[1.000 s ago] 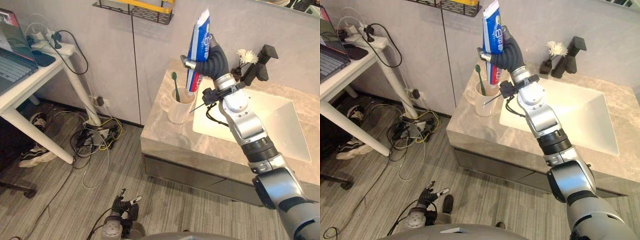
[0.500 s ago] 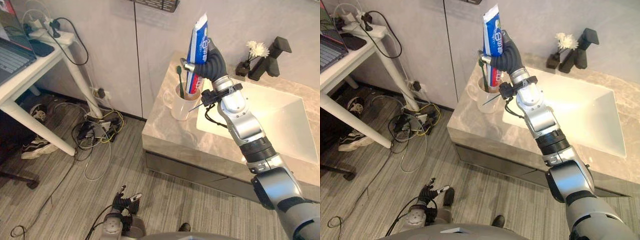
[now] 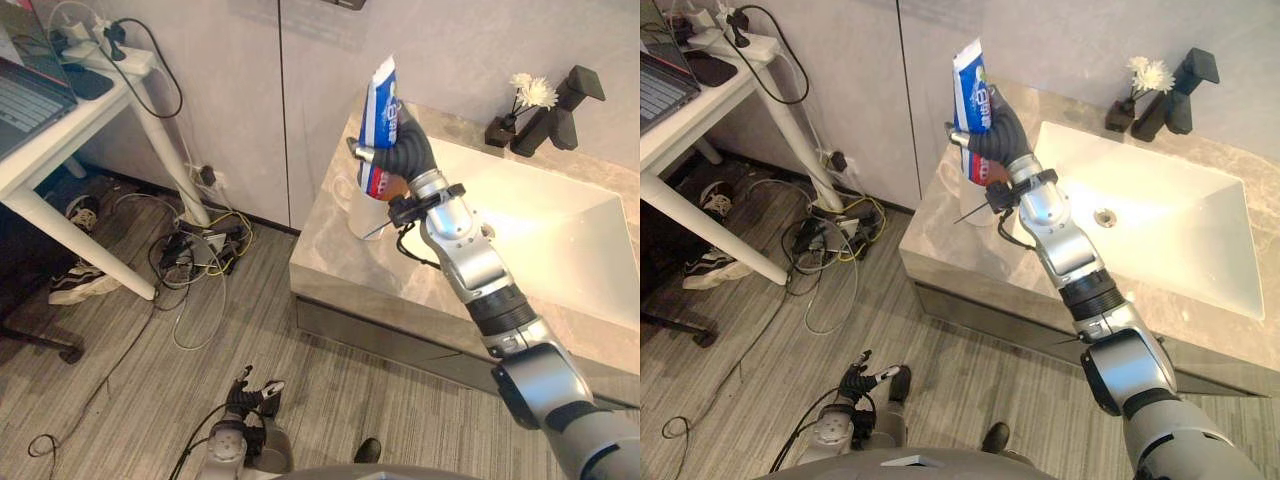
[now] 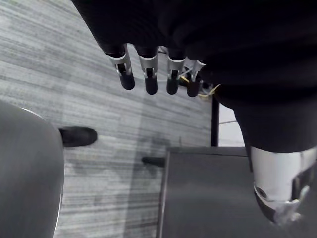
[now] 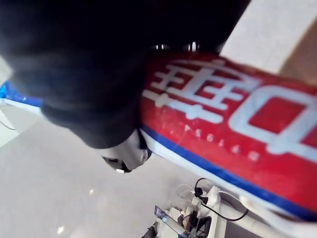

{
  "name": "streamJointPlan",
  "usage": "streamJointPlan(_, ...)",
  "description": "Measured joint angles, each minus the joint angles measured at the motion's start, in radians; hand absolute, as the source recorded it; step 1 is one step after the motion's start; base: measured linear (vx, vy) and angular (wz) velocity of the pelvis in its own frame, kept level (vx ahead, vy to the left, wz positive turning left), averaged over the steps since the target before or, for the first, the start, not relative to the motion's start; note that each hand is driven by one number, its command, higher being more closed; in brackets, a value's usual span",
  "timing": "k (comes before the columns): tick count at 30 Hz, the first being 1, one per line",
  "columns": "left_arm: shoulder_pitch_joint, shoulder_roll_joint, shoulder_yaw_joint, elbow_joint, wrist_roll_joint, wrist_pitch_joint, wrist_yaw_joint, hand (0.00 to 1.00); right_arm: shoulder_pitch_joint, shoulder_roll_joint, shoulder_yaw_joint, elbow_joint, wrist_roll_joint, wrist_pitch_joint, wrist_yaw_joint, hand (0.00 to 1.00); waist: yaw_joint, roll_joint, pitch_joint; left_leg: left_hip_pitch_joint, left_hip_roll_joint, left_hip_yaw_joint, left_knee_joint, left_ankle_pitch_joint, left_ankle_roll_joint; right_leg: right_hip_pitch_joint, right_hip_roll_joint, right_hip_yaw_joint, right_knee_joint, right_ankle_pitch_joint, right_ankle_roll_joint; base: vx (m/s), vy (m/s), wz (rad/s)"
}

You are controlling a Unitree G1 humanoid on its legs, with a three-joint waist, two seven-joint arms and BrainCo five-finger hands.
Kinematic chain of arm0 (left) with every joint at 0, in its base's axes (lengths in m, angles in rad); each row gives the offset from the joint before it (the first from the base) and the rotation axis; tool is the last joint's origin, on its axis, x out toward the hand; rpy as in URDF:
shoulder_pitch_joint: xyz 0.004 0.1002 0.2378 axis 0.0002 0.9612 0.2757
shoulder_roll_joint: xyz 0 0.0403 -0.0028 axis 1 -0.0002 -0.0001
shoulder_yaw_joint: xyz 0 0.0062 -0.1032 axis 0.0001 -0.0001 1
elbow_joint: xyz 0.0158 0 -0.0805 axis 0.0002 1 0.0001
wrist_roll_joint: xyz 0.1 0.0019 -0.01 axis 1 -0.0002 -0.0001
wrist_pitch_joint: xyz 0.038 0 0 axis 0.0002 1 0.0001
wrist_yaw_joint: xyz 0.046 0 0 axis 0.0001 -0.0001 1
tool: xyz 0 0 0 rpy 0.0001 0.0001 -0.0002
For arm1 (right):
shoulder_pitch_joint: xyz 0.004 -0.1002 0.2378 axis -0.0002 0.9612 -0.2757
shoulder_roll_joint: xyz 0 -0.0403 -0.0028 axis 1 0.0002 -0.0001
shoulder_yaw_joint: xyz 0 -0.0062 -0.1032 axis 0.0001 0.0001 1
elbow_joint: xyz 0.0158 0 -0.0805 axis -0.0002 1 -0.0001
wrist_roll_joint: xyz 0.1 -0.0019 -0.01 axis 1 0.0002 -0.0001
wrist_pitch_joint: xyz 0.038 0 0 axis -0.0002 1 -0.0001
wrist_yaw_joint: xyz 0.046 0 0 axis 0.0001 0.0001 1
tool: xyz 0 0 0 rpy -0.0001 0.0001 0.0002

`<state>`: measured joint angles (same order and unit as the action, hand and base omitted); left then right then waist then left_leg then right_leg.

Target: Organize washtable

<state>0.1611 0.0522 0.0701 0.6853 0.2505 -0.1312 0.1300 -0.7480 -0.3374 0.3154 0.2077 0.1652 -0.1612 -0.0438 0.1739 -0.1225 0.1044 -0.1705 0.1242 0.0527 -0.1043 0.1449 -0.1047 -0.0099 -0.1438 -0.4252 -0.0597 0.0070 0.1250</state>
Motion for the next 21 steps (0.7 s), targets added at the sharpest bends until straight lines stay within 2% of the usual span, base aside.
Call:
streamJointPlan(12, 0.000, -0.001, 0.000, 0.002, 0.000, 0.000, 0.008, 0.00, 0.048, 0.004, 0.003, 0.000, -0.001, 0.001, 0.003, 1.00, -0.002, 0.000, 0.000, 0.000, 0.000, -0.001, 0.000, 0.002, 0.000, -0.003, -0.001, 0.001, 0.005, 0.000, 0.000, 0.00, 0.000, 0.00)
streamJointPlan(13, 0.000, -0.001, 0.000, 0.011, 0.000, 0.000, 0.008, 0.00, 0.051, 0.004, 0.003, -0.001, -0.001, 0.000, 0.003, 0.00, -0.002, 0.000, 0.000, 0.000, 0.000, 0.000, 0.000, 0.002, 0.000, -0.003, -0.001, 0.001, 0.006, 0.000, 0.000, 0.00, 0.000, 0.00)
streamJointPlan(21, -0.001, 0.000, 0.000, 0.016, 0.000, 0.000, 0.009, 0.00, 0.070, 0.005, 0.001, -0.015, 0.000, -0.010, 0.003, 0.00, -0.004, 0.000, 0.000, 0.003, 0.000, 0.001, 0.000, 0.003, 0.001, -0.003, -0.002, 0.002, 0.007, 0.000, 0.000, 0.00, 0.000, 0.00)
